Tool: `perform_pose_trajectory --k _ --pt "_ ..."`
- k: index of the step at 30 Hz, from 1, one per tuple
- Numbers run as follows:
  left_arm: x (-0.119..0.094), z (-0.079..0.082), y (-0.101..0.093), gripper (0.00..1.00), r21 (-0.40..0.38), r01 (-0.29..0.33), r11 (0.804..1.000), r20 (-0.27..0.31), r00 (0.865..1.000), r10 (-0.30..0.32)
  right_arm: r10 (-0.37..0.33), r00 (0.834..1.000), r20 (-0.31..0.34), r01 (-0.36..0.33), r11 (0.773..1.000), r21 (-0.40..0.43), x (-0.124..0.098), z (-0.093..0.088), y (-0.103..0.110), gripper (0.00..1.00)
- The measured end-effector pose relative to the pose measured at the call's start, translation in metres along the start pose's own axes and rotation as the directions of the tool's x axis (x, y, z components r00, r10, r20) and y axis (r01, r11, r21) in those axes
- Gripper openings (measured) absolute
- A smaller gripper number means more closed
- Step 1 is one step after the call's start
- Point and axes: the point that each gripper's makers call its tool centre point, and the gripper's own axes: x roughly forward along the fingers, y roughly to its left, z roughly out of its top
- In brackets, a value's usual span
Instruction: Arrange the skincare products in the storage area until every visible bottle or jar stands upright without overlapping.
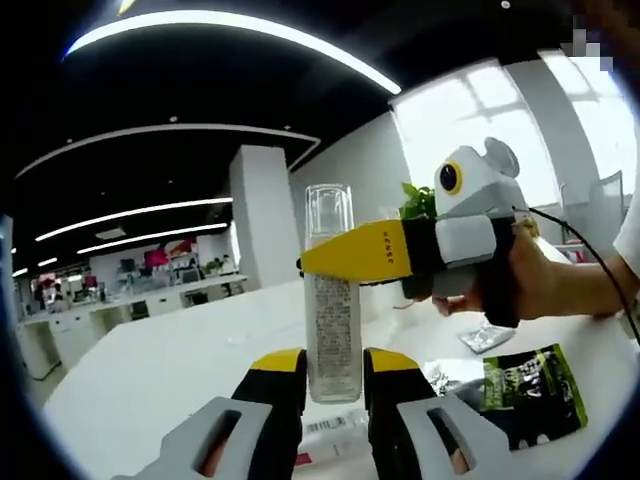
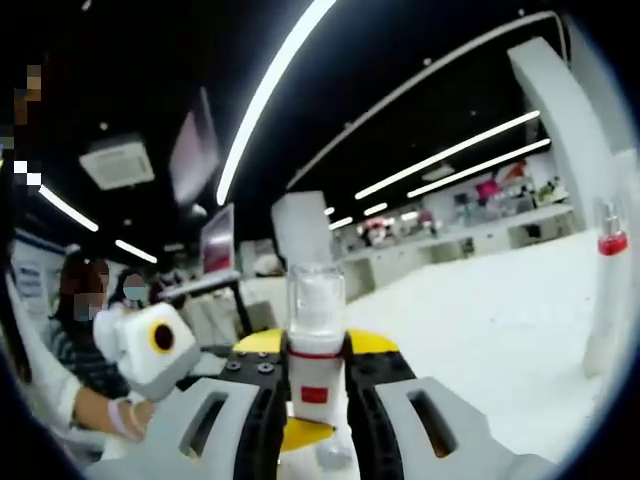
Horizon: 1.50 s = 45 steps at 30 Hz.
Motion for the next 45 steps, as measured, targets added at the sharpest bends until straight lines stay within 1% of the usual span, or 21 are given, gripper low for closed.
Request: perform_pose_trajectory --k 2,5,7,9,10,12,14,16,17,20,21,25,27,30,34,36,38,40,42,44,45 --pt "-0.001 0.000 0.002 0.31 -0.010 -0.010 1.000 -0.001 1.000 0.010 -0.031 0.999 0.033 0.031 0.999 -0.010 -0.003 0.006 -0.005 0.19" --pt "-0.002 0.000 0.007 0.31 -0.024 -0.028 0.999 -0.002 1.000 0.028 -0.099 0.992 0.075 0.101 0.995 -0.015 -0.008 0.016 -0.020 0.19" --pt "-0.003 0.000 0.009 0.31 -0.055 -0.031 0.998 -0.003 1.000 0.031 -0.181 0.978 0.099 0.187 0.981 -0.052 -0.013 0.021 -0.038 0.19" --pt "-0.003 -0.001 0.009 0.31 -0.072 -0.029 0.997 -0.006 1.000 0.028 -0.244 0.963 0.114 0.254 0.963 -0.085 -0.017 0.023 -0.051 0.19" --pt "-0.003 -0.002 0.009 0.31 -0.075 -0.030 0.997 -0.008 1.000 0.029 -0.287 0.950 0.121 0.300 0.948 -0.109 -0.019 0.024 -0.062 0.19" --pt "-0.003 -0.002 0.009 0.31 -0.078 -0.034 0.996 -0.009 0.999 0.033 -0.350 0.930 0.116 0.363 0.925 -0.117 -0.021 0.023 -0.079 0.19" --pt "-0.002 -0.002 0.008 0.31 -0.075 -0.033 0.997 -0.013 0.999 0.032 -0.424 0.896 0.128 0.438 0.893 -0.105 -0.024 0.023 -0.101 0.19" --pt "-0.002 -0.003 0.007 0.31 -0.074 -0.030 0.997 -0.014 0.999 0.029 -0.475 0.866 0.154 0.496 0.857 -0.142 -0.026 0.026 -0.117 0.19" --pt "-0.002 -0.003 0.006 0.31 -0.075 -0.029 0.997 -0.015 1.000 0.028 -0.525 0.836 0.158 0.546 0.823 -0.153 -0.029 0.025 -0.130 0.19" --pt "0.000 -0.004 0.005 0.31 -0.076 -0.028 0.997 -0.020 0.999 0.026 -0.597 0.784 0.169 0.620 0.770 -0.154 -0.031 0.021 -0.155 0.19" --pt "0.000 -0.005 0.005 0.31 -0.078 -0.026 0.997 -0.022 0.999 0.024 -0.635 0.757 0.155 0.653 0.743 -0.147 -0.033 0.016 -0.165 0.19" --pt "0.001 -0.005 0.005 0.31 -0.081 -0.026 0.996 -0.024 0.999 0.024 -0.670 0.725 0.156 0.687 0.717 -0.117 -0.028 0.010 -0.182 0.19" --pt "0.000 -0.005 0.005 0.31 -0.086 -0.028 0.996 -0.024 0.999 0.026 -0.693 0.705 0.152 0.709 0.693 -0.132 -0.027 0.009 -0.189 0.19" --pt "-0.001 -0.005 0.007 0.31 -0.095 -0.031 0.995 -0.021 0.999 0.030 -0.729 0.673 0.124 0.737 0.649 -0.187 -0.024 0.002 -0.202 0.19" --pt "-0.003 -0.003 0.008 0.31 -0.104 -0.035 0.994 -0.015 0.999 0.033 -0.750 0.654 0.098 0.754 0.636 -0.164 -0.023 -0.003 -0.212 0.19" --pt "-0.004 -0.002 0.009 0.30 -0.106 -0.038 0.994 -0.014 0.999 0.037 -0.752 0.656 0.072 0.753 0.644 -0.132 -0.023 -0.007 -0.215 0.19" --pt "-0.004 -0.002 0.010 0.30 -0.110 -0.041 0.993 -0.012 0.999 0.040 -0.762 0.645 0.058 0.761 0.635 -0.133 -0.023 -0.009 -0.219 0.19" --pt "-0.004 -0.001 0.011 0.30 -0.113 -0.042 0.993 -0.011 0.999 0.041 -0.763 0.644 0.054 0.762 0.632 -0.141 -0.021 -0.009 -0.221 0.19" --pt "-0.005 -0.001 0.011 0.30 -0.115 -0.044 0.992 -0.009 0.999 0.043 -0.769 0.638 0.032 0.762 0.624 -0.172 -0.021 -0.013 -0.223 0.19" --pt "-0.005 0.000 0.011 0.30 -0.116 -0.044 0.992 -0.008 0.999 0.043 -0.767 0.641 0.015 0.756 0.628 -0.182 -0.018 -0.017 -0.223 0.19" --pt "-0.005 0.000 0.012 0.30 -0.116 -0.044 0.992 -0.007 0.999 0.044 -0.765 0.644 0.022 0.755 0.630 -0.179 -0.018 -0.017 -0.223 0.19"
